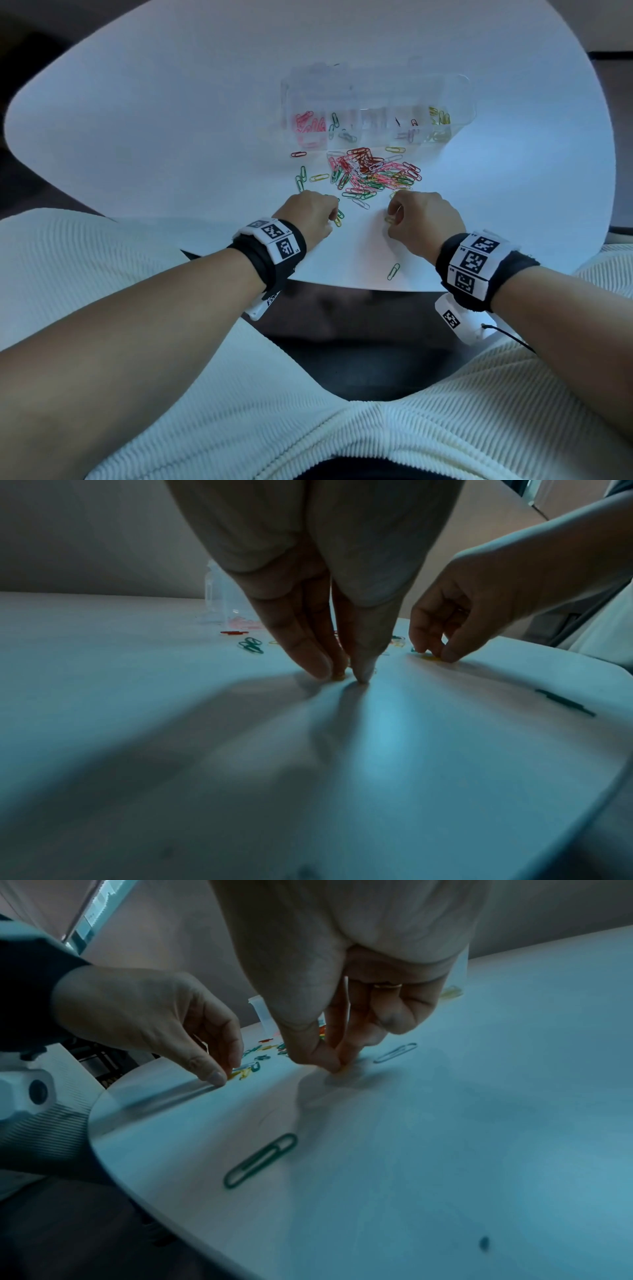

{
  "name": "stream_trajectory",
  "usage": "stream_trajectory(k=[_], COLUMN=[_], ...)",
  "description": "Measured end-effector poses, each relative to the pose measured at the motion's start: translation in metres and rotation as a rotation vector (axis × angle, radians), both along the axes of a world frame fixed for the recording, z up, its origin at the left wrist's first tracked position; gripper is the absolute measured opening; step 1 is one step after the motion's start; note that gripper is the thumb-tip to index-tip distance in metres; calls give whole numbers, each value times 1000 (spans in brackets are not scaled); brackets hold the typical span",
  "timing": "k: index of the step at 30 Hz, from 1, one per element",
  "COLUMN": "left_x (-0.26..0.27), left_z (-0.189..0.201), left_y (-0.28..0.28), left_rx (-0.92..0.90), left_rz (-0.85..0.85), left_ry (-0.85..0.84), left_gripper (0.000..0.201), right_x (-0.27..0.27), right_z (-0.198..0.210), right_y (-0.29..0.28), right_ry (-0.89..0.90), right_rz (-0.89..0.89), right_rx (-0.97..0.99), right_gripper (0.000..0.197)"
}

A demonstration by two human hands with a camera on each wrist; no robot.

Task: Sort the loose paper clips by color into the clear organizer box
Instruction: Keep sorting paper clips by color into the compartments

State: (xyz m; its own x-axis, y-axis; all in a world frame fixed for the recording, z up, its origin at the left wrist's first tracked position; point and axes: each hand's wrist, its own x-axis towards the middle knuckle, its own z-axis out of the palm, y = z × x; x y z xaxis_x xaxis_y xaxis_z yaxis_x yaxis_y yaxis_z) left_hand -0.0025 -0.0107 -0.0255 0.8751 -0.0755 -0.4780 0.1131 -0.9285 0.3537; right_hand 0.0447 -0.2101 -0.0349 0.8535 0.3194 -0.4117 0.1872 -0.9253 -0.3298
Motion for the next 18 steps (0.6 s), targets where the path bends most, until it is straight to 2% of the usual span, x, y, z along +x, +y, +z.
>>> stream_trajectory(k=[7, 10, 13, 16, 18], left_x=[-3, -6, -7, -4, -1], left_z=[0, 0, 6, 17, 24], left_y=[-3, -5, -7, -8, -6], left_rx=[-14, 15, 14, -205, -375], left_rz=[-6, -41, -13, 184, 317], left_ry=[-12, -9, -20, -28, -3], left_gripper=[22, 25, 27, 24, 21], right_x=[0, 2, 13, 22, 29], right_z=[-1, 9, 22, 31, 33], right_y=[-3, -2, -2, -6, -11], right_ry=[71, 79, 198, 343, 377], right_rz=[-35, -106, -368, -641, -772], right_rx=[46, 149, 410, 754, 900], right_gripper=[7, 8, 23, 31, 36])
